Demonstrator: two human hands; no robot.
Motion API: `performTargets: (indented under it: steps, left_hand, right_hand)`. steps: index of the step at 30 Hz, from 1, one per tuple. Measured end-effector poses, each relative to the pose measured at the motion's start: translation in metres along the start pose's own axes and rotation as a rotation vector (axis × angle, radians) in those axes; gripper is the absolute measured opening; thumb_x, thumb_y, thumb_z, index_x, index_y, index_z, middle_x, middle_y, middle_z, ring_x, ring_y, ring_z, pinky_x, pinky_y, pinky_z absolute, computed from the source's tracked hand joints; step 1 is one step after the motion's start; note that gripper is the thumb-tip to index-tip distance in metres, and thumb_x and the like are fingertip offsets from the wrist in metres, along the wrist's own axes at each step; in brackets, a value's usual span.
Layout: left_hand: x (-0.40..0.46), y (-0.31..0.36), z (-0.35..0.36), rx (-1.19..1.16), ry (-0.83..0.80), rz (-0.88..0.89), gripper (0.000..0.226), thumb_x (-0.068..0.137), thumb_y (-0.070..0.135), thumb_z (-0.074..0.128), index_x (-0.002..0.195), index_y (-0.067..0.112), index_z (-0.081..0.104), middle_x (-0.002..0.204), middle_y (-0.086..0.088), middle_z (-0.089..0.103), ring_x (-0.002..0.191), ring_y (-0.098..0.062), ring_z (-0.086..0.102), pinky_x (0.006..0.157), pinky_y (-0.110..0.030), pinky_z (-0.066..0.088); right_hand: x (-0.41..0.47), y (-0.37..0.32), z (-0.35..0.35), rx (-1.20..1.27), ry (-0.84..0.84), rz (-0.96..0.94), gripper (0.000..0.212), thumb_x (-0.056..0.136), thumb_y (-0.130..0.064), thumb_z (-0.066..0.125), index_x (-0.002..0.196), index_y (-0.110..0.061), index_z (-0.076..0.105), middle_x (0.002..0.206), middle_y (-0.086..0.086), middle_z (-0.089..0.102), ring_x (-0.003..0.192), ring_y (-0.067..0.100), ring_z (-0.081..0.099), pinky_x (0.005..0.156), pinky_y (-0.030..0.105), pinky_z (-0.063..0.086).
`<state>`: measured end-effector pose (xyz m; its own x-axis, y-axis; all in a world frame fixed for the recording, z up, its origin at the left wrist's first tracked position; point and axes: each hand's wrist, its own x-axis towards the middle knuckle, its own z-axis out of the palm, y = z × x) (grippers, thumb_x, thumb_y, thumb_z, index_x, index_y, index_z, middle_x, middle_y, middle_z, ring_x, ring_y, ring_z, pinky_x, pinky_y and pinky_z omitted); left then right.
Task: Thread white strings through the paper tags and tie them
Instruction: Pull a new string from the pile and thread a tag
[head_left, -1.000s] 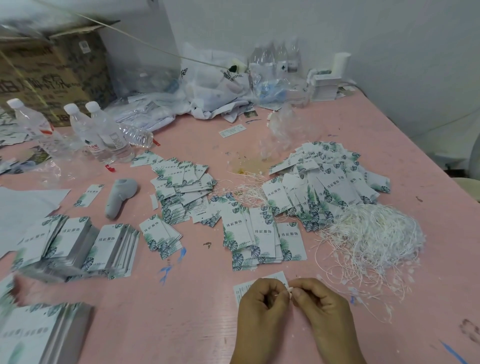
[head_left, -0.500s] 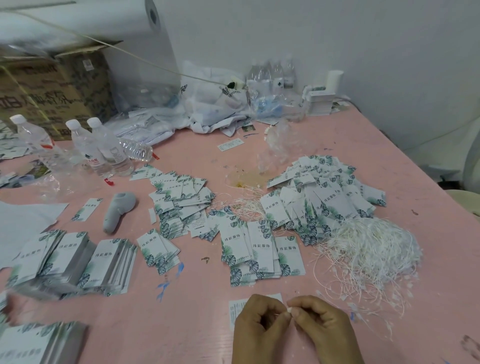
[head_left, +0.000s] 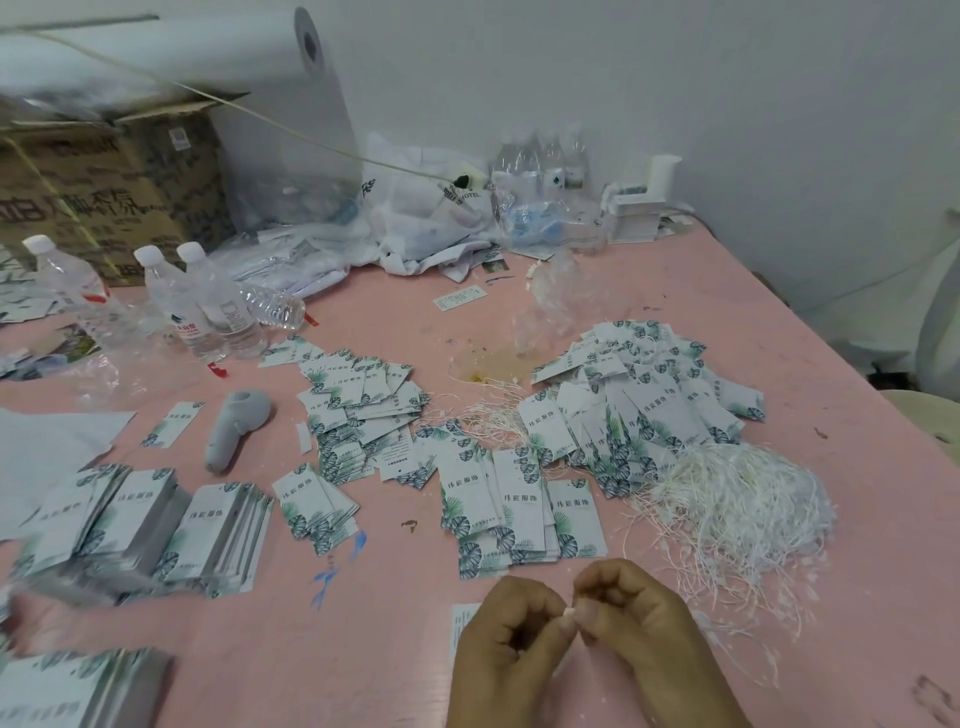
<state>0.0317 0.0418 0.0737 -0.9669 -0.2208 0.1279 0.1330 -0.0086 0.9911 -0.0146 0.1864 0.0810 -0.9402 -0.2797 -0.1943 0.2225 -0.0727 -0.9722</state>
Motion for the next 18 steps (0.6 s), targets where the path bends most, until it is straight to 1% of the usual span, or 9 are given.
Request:
performTargets:
  steps: [1, 3, 4, 6, 7, 9, 12, 15, 18]
  left_hand:
    - [0.003, 0.002, -0.001, -0.003, 0.016, 0.004, 0.012, 0.073, 0.033, 0.078, 0.069, 0.025, 0.069, 0.076, -0.003, 0.060, 0.059, -0.010, 0.046, 0.058, -0.021, 0.036]
    - [0.007, 0.009, -0.004, -0.112, 0.003, -0.033, 0.016, 0.070, 0.034, 0.080, 0.070, 0.021, 0.069, 0.076, -0.006, 0.060, 0.060, -0.015, 0.044, 0.058, -0.025, 0.035]
    - [0.010, 0.015, -0.006, -0.183, -0.010, -0.052, 0.018, 0.068, 0.035, 0.082, 0.071, 0.021, 0.070, 0.075, -0.005, 0.061, 0.060, -0.016, 0.043, 0.057, -0.027, 0.035]
    - [0.014, 0.024, -0.006, -0.283, -0.038, -0.069, 0.026, 0.064, 0.040, 0.086, 0.071, 0.020, 0.072, 0.074, -0.004, 0.065, 0.056, -0.015, 0.046, 0.054, -0.024, 0.038]
    - [0.017, 0.031, -0.006, -0.346, -0.060, -0.082, 0.031, 0.062, 0.043, 0.089, 0.071, 0.019, 0.072, 0.074, -0.004, 0.067, 0.054, -0.014, 0.047, 0.053, -0.022, 0.040]
    - [0.024, 0.045, -0.004, -0.512, -0.110, -0.134, 0.036, 0.056, 0.042, 0.094, 0.070, 0.017, 0.071, 0.074, -0.007, 0.067, 0.051, -0.013, 0.049, 0.050, -0.020, 0.042]
    - [0.031, 0.055, -0.006, -0.799, -0.123, -0.246, 0.037, 0.051, 0.030, 0.098, 0.070, 0.016, 0.070, 0.071, -0.008, 0.064, 0.051, -0.012, 0.052, 0.048, -0.020, 0.044]
    - [0.037, 0.052, -0.013, -1.014, -0.035, -0.291, 0.041, 0.047, 0.020, 0.100, 0.074, 0.014, 0.070, 0.069, -0.005, 0.058, 0.051, -0.011, 0.050, 0.046, -0.021, 0.044]
    - [0.041, 0.039, -0.022, -1.136, 0.096, -0.333, 0.051, 0.038, 0.014, 0.102, 0.076, 0.011, 0.069, 0.069, -0.003, 0.056, 0.049, -0.010, 0.049, 0.043, -0.021, 0.046]
  right_hand:
    - [0.000, 0.001, 0.001, 0.063, 0.069, -0.040, 0.020, 0.072, -0.001, 0.079, 0.087, -0.011, 0.073, 0.080, 0.012, 0.070, 0.070, 0.018, 0.064, 0.066, 0.021, 0.052]
    - [-0.002, 0.004, 0.000, -0.018, 0.092, -0.098, 0.030, 0.080, 0.005, 0.070, 0.099, -0.018, 0.072, 0.099, 0.006, 0.074, 0.091, 0.015, 0.068, 0.077, 0.018, 0.052]
    - [-0.001, 0.008, -0.001, -0.079, 0.056, -0.098, 0.041, 0.082, 0.009, 0.067, 0.106, -0.024, 0.071, 0.109, 0.001, 0.072, 0.104, 0.012, 0.066, 0.087, 0.020, 0.050]
    - [-0.001, 0.013, 0.002, -0.156, -0.087, -0.043, 0.058, 0.075, 0.001, 0.065, 0.120, -0.035, 0.063, 0.126, -0.007, 0.064, 0.122, 0.010, 0.057, 0.104, 0.030, 0.044]
    - [-0.001, 0.014, 0.003, -0.172, -0.164, -0.013, 0.065, 0.070, -0.006, 0.064, 0.126, -0.039, 0.058, 0.133, -0.008, 0.060, 0.128, 0.010, 0.053, 0.110, 0.035, 0.040]
    - [0.000, 0.013, 0.008, -0.167, -0.319, -0.015, 0.069, 0.070, -0.008, 0.062, 0.131, -0.039, 0.053, 0.135, -0.006, 0.058, 0.133, 0.009, 0.047, 0.110, 0.030, 0.037]
    - [0.001, 0.010, 0.017, -0.160, -0.341, -0.012, 0.051, 0.076, -0.015, 0.071, 0.120, -0.039, 0.062, 0.123, -0.005, 0.066, 0.122, 0.003, 0.055, 0.097, 0.019, 0.043]
    - [-0.002, 0.015, 0.019, -0.152, -0.248, 0.008, 0.036, 0.069, -0.033, 0.077, 0.104, -0.035, 0.071, 0.099, 0.007, 0.072, 0.093, 0.008, 0.064, 0.087, 0.024, 0.048]
    - [-0.007, 0.020, 0.023, -0.026, -0.272, 0.038, 0.033, 0.064, -0.026, 0.078, 0.097, -0.024, 0.072, 0.077, 0.002, 0.063, 0.072, 0.014, 0.058, 0.071, 0.024, 0.048]
